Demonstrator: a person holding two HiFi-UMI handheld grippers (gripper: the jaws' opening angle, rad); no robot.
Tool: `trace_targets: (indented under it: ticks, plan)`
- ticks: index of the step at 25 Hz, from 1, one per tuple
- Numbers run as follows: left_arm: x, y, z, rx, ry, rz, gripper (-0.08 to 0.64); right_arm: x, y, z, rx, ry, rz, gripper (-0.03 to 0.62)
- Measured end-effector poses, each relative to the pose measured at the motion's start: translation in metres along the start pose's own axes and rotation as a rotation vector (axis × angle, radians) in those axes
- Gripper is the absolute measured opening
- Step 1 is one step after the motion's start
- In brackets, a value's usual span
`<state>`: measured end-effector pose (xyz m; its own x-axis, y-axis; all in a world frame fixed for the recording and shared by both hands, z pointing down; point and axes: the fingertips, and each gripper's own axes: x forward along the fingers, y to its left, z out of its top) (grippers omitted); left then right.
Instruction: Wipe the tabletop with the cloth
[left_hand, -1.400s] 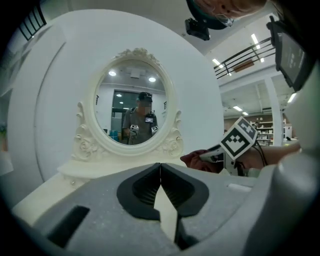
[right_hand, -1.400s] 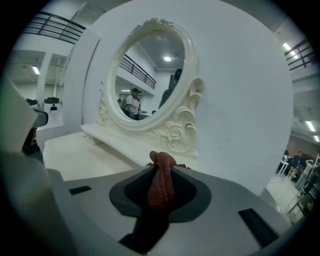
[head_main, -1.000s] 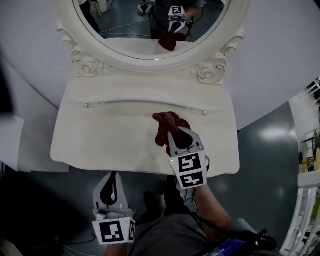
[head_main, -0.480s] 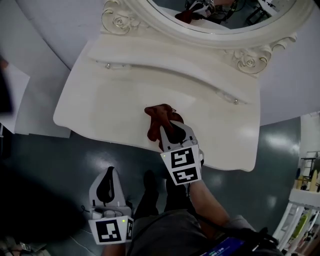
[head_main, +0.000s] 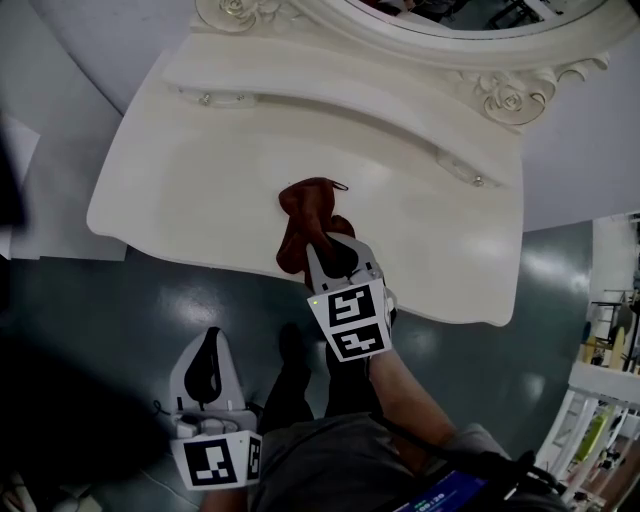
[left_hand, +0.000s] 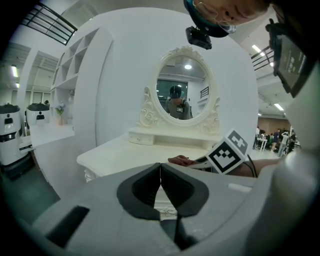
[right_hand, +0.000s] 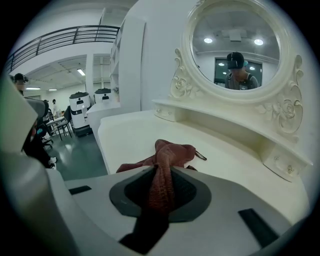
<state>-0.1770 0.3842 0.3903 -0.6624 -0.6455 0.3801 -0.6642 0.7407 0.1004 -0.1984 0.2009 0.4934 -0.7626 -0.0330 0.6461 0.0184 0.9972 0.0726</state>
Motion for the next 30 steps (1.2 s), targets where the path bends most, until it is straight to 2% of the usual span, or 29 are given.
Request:
trace_targets:
  ticks: [5, 12, 30]
  plan:
    - [0.006, 0.004, 0.0, 0.009, 0.003, -0.012, 0.015, 0.003, -0.001, 0.003, 0.01, -0.016, -0.014, 0.071]
    - [0.014, -0.016, -0.002, 0.01, 0.016, -0.03, 0.015, -0.002, -0.005, -0.009, 0.038, -0.021, -0.002, 0.071]
    - [0.029, -0.115, -0.003, 0.063, 0.043, -0.137, 0.015, -0.058, -0.07, -0.062, 0.121, -0.013, -0.045, 0.071]
